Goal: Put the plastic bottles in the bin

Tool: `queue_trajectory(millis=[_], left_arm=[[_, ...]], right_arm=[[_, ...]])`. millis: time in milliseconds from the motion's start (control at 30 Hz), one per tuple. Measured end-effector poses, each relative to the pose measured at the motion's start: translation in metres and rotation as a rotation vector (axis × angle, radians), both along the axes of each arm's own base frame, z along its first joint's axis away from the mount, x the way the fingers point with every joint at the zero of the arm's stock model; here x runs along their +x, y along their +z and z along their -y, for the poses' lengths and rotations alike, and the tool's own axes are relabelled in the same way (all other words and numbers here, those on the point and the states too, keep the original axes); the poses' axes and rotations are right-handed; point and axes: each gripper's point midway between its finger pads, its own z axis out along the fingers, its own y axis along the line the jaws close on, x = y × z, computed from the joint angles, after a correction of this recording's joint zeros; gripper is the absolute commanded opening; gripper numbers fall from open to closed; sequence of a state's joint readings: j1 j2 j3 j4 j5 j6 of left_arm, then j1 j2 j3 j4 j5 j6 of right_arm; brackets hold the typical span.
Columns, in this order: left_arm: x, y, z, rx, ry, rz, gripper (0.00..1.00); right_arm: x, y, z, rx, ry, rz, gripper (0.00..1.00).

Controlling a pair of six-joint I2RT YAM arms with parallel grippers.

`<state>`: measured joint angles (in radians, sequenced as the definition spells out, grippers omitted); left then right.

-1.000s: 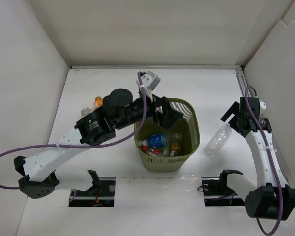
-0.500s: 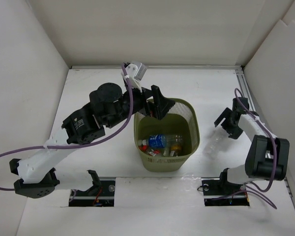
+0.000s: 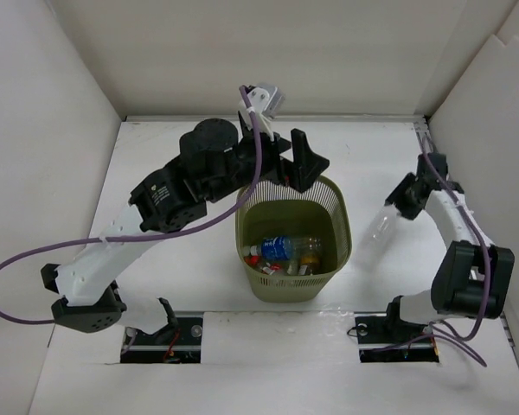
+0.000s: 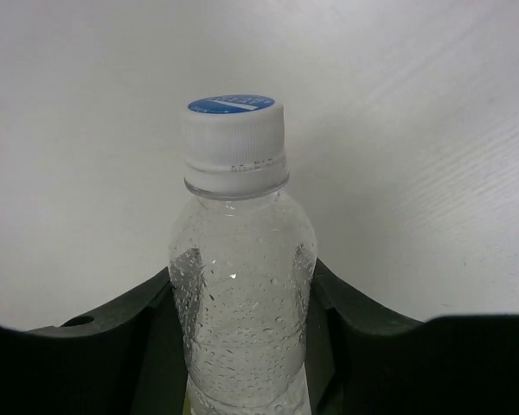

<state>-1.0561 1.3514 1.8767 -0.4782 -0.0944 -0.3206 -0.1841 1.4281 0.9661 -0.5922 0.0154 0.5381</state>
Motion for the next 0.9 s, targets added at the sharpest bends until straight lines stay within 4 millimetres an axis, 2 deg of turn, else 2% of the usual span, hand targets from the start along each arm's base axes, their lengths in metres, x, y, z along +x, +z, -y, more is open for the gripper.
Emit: queue_trajectory(millis=[33,67,167,200,300,367,467,533,633,767,900], left_arm=[[0.003,0.004,0.003,-0.010,-0.009,0.008,1.00],[0.007,0.006,0.005,-0.017,-0.014,0.014,1.00],[0.017,0.013,0.015,-0.030,-0.035,0.036,1.00],[0.020,0.017,0.020,-0.033,-0.046,0.047,1.00],[0.023,0.033,0.041,-0.056,-0.096,0.090,1.00],[0.026,0.039,0.053,-0.067,-0.121,0.118,1.00],[0.030,0.038,0.063,-0.063,-0.139,0.141,1.00],[0.033,0.038,0.067,-0.065,-0.142,0.156,1.00],[0.037,0.041,0.067,-0.070,-0.138,0.175,1.00],[0.049,0.044,0.067,-0.079,-0.114,0.191,1.00],[0.065,0.034,0.071,-0.063,-0.092,0.178,1.00]], right_arm=[[0.011,0.023,-0.001,0.003,0.007,0.057,0.02],[0.024,0.055,-0.001,0.003,0.017,0.131,0.02],[0.063,0.172,-0.008,-0.014,0.073,0.425,0.02],[0.072,0.218,-0.014,-0.018,0.109,0.536,0.02],[0.077,0.324,-0.047,0.019,0.263,0.821,0.04],[0.067,0.373,-0.079,0.090,0.400,0.976,0.04],[0.048,0.413,-0.126,0.215,0.589,1.110,0.05],[0.037,0.427,-0.155,0.293,0.697,1.145,0.05],[0.022,0.441,-0.188,0.389,0.824,1.179,0.05],[0.000,0.459,-0.214,0.472,0.927,1.228,0.05],[-0.022,0.479,-0.226,0.503,0.994,1.303,0.05]])
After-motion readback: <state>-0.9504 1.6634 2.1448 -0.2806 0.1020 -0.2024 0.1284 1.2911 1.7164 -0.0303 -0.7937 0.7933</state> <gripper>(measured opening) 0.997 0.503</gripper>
